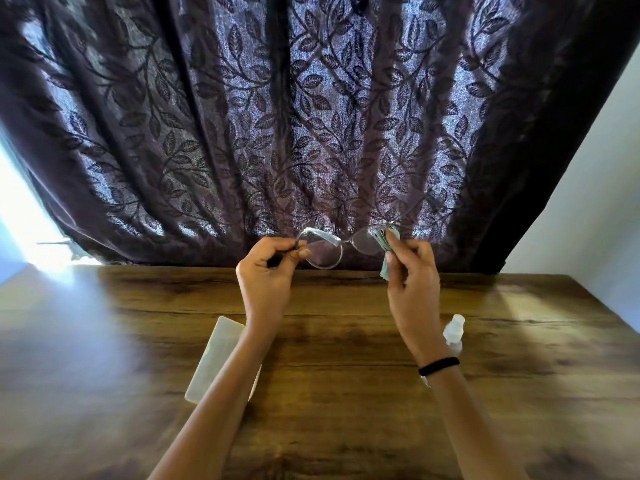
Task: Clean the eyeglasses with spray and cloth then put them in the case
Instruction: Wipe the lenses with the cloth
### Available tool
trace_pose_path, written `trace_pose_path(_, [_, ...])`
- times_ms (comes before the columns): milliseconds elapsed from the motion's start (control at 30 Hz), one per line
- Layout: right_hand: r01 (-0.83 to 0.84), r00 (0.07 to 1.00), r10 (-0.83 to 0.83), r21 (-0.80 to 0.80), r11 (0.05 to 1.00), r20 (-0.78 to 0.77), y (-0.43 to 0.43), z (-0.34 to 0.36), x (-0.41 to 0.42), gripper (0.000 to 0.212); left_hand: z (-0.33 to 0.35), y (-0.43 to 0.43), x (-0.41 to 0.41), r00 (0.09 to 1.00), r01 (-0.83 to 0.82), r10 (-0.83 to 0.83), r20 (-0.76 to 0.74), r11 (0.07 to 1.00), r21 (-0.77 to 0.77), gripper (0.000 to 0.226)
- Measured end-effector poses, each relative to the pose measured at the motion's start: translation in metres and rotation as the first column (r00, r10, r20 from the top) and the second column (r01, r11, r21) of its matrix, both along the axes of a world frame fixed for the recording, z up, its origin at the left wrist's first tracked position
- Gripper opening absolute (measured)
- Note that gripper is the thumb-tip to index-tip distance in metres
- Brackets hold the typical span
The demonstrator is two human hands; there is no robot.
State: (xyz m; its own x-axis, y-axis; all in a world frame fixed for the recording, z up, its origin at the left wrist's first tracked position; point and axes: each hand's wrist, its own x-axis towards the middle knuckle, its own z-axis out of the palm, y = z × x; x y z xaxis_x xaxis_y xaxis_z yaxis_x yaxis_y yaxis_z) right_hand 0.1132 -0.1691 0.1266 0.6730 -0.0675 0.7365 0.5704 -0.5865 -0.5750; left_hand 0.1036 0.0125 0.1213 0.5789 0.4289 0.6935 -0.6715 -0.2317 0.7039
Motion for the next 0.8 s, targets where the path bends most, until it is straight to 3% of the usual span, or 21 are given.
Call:
trace_pose_path(433, [0.019, 1.000, -0.013, -0.249, 0.968, 0.028, 0.018, -0.010, -0.006, 0.048, -0.003, 0.004, 0.003, 0.998, 0.048, -0.049, -0.035, 0.998, -0.052, 0.017])
trace_pose_path(700, [0.003, 1.000, 0.001, -0.318, 0.948, 0.011, 0.011, -0.005, 0.002, 0.044, 0.000, 0.004, 0.002, 0.995, 0.092, -0.093, -0.037, 0.995, -0.045, 0.025])
trace_pose_path(800, [0.049, 0.999, -0.043, -0.367, 0.929, 0.025, 0.009, -0.002, 0.004, 0.042, 0.000, 0.002, 0.003, 0.993, 0.115, -0.116, -0.027, 0.992, -0.055, 0.019])
